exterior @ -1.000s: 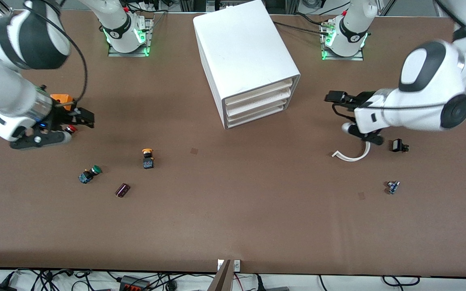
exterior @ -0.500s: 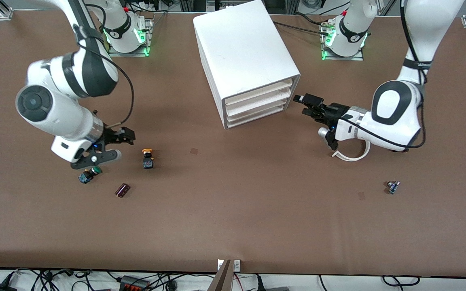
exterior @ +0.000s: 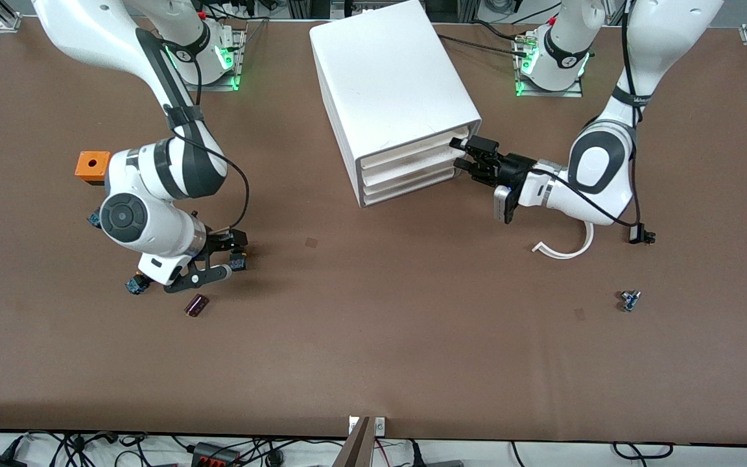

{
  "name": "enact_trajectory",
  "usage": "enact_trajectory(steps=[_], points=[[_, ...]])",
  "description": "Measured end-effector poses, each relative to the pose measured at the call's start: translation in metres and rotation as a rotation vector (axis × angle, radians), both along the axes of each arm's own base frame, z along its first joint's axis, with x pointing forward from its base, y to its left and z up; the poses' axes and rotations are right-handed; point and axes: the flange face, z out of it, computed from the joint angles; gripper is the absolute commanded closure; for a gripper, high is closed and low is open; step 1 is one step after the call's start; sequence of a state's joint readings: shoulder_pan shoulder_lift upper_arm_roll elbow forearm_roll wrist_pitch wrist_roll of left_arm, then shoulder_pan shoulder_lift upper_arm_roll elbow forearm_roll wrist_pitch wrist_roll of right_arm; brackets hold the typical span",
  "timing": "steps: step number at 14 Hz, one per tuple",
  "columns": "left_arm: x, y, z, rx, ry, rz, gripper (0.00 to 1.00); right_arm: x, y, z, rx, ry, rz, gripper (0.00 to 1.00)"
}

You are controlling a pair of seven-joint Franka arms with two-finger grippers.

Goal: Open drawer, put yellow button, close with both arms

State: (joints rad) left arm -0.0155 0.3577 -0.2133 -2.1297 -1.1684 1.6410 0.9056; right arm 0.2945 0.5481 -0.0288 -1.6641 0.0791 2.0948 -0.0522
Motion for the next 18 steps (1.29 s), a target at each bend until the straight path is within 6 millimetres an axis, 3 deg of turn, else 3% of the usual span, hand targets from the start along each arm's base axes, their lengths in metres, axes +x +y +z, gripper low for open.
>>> enact_trajectory(steps=[2,4,7,11,14,17,18], points=[[-0.009,-0.002,-0.008,-0.019,-0.002,-0.001,0.64,-0.001,0.0,-0.025,-0.008,0.024,0.0,0.0],[-0.014,-0.001,-0.012,-0.02,0.001,-0.003,0.77,-0.002,-0.001,-0.046,-0.016,0.045,0.0,0.0],[-0.017,-0.003,-0.016,-0.023,0.007,-0.009,0.97,-0.002,-0.001,-0.06,-0.019,0.048,-0.001,0.0],[-0.012,-0.005,-0.011,-0.052,-0.025,-0.009,0.98,-0.003,-0.002,-0.077,-0.021,0.051,-0.002,0.0],[0.011,0.001,-0.014,-0.057,-0.047,0.012,0.98,-0.005,-0.002,-0.092,-0.026,0.065,-0.003,0.02],[0.048,0.016,-0.019,-0.065,-0.084,0.019,0.98,-0.006,-0.003,-0.098,-0.03,0.073,-0.008,0.14],[0.06,0.022,-0.019,-0.068,-0.098,0.024,0.98,-0.006,-0.003,-0.1,-0.031,0.076,-0.009,0.25]])
